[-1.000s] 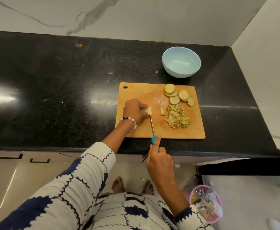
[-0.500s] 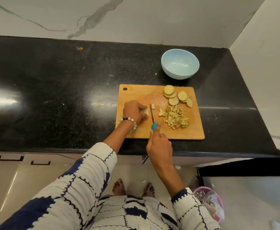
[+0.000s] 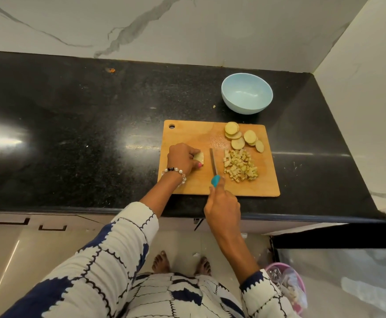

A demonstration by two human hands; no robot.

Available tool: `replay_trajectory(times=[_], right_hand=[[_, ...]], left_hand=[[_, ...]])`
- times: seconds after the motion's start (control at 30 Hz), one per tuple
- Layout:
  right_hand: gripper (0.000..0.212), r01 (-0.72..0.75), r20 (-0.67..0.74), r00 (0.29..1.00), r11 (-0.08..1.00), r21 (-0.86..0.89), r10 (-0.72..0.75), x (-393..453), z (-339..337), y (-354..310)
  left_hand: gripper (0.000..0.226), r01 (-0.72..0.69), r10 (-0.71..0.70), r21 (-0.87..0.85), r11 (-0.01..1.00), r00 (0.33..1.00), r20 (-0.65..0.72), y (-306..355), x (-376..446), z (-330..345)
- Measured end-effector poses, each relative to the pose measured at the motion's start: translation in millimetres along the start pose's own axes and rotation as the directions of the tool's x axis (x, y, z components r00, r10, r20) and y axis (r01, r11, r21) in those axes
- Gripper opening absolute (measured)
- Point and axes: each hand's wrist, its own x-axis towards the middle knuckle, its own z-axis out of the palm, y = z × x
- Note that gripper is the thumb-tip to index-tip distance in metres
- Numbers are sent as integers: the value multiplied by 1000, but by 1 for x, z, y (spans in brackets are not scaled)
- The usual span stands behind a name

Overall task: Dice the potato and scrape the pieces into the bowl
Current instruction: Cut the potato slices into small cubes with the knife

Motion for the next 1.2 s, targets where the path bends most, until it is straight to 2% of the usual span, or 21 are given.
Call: replay_trajectory(times=[0.13, 0.33, 0.47, 0.6, 0.77, 0.9, 1.2], right_hand=[[54, 44, 67, 997, 999, -24, -43, 4, 2, -5], [55, 33, 87, 996, 999, -30, -31, 5, 6, -9], [55, -10, 53, 999, 1000, -13, 11, 9, 7, -5], [54, 65, 69, 996, 998, -15, -63, 9, 8, -1], [54, 55, 26, 998, 998, 8, -55, 5, 5, -3], [54, 63, 62, 996, 998, 14, -64, -1, 6, -10], [63, 48, 197, 980, 986, -161, -16, 8, 17, -29]], left_hand=[[47, 6, -6, -9, 1000, 1000, -16, 0, -1, 0], [45, -5, 5, 18, 1000, 1000, -16, 1, 0, 0], [46, -18, 18, 11, 1000, 1000, -10, 0, 1, -2], [46, -35, 34, 26, 999, 999, 6, -1, 3, -3], [47, -48, 47, 77, 996, 999, 6, 0, 4, -2], [47, -74, 72, 143, 987, 997, 20, 1, 5, -3], [40, -119, 122, 199, 973, 993, 0, 0, 4, -3]])
